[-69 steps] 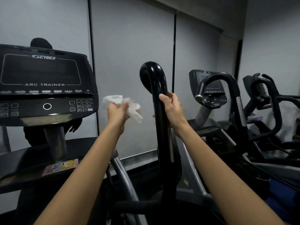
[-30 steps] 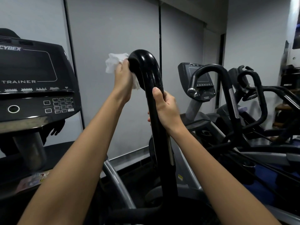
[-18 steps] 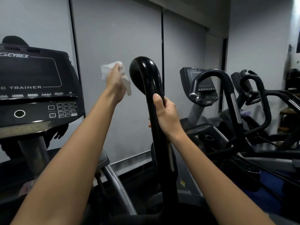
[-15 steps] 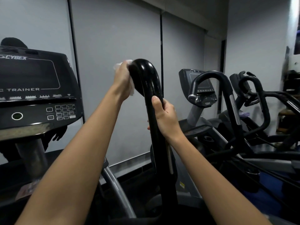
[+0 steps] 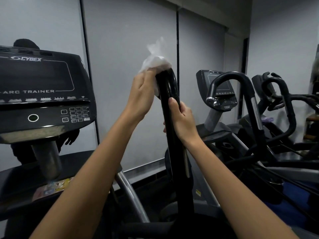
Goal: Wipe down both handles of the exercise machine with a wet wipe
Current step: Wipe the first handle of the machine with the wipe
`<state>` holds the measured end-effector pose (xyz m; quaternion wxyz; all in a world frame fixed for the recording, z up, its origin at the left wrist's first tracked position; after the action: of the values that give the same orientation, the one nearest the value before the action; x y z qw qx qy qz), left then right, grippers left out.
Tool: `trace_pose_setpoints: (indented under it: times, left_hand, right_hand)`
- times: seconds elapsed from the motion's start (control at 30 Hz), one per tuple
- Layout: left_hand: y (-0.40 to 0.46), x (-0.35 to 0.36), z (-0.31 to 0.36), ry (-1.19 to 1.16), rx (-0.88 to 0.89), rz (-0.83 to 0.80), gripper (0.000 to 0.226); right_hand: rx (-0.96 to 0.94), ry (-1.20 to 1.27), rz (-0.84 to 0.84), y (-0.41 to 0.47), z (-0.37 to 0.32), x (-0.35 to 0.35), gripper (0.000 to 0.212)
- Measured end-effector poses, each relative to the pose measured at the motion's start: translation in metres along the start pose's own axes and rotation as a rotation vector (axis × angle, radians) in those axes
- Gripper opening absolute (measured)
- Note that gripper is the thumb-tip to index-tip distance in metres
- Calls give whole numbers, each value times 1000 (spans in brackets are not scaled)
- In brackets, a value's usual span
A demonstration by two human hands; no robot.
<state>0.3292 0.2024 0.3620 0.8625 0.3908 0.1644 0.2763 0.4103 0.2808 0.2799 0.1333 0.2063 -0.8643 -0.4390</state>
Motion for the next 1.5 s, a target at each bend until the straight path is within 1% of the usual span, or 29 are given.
trace_pose_setpoints:
  times: [0.07,0.13,0.17,0.2,0.27,0.33,0.47,0.53,0.63,0.77,0.83,0.9,0.97,1.0,1.03,1.1,1.13,1.17,1.2,1.27,1.3,1.33,1.37,1.43,1.47,1.5]
  left_hand:
    - [8,-17,0,-88,-23,94,38]
    - [30,-31,-7,-129,-133,238,37]
    - [41,-33,-10,-93,-208,276,36]
    - [51,-31,-12,-39,-252,269,35]
    - [66,-17,-11,102,-237,143,35]
    - [70,1,-4,252,-171,25,39]
    - [62,9,1,459,-14,-8,40]
    - [50,13,4,497,90,-55,35]
    - [25,22,10,550,255,-108,39]
    - [-11,30,-2,641,248,-124,39]
    - [-26,35,-2,660,246,-136,42]
    - [-38,37,-1,651,226,-162,43]
    - [-53,36,-1,610,217,-220,42]
    - [-62,35,-1,578,202,-251,41]
    - [-68,34,0,535,171,-271,41]
    - [-74,33,3,413,95,-257,40]
    - [-75,34,3,354,64,-248,40]
    - [-75,37,3,316,45,-255,41]
    - [-76,40,5,299,43,-270,45]
    - [-79,44,9,232,84,-291,55]
    - [-80,42,13,158,122,-262,54]
    - [-81,37,17,75,149,-192,50]
    - [-80,29,16,1,147,-89,44]
    - [-79,16,-2,-44,34,151,36]
    - [-80,14,-16,-14,-69,222,39]
    - [-81,16,-32,24,-192,221,48]
  right_hand:
    - [-13,-22,-3,1,4,0,41]
    - [-21,-38,-15,2,5,0,43]
    - [-23,-44,-17,2,6,-1,44]
    - [-24,-47,-15,2,6,-1,43]
    - [-24,-46,-11,2,5,-1,42]
    - [-25,-47,1,1,5,-1,39]
    - [-22,-32,8,1,4,0,37]
    - [-16,-15,5,1,4,1,37]
    - [-10,0,18,0,5,0,38]
    - [-15,8,22,-1,-3,-1,28]
    - [-1,31,-5,-2,-8,-2,27]
    - [48,91,-74,-4,-8,-3,25]
    - [93,147,-195,-5,-5,-9,18]
    - [125,189,-266,-7,-5,-13,20]
    - [163,288,-325,-9,-5,-19,25]
    - [239,602,-349,-10,-7,-32,46]
    - [236,717,-340,-9,-13,-37,57]
    - [214,754,-328,-8,-20,-40,63]
    - [165,686,-320,-7,-27,-40,61]
    - [54,410,-250,-3,-37,-37,42]
    - [27,330,-168,0,-44,-39,32]
    - [27,299,-60,3,-48,-44,23]
    - [65,320,44,7,-48,-52,16]
    - [242,407,218,15,-35,-71,7]
    - [332,456,273,18,-27,-81,9]
    - [397,497,320,19,-21,-90,14]
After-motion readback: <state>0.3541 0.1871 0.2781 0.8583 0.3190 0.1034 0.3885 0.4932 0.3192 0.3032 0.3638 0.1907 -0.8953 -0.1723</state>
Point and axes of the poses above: each hand's wrist, its own y-axis towards the middle knuckle, its own x-axis out of the palm, z = x × y, the point moved 6 cm from there along y, towards the middle knuckle, and after that the axes turned 12 degrees about -x, right-handed, at the moved point
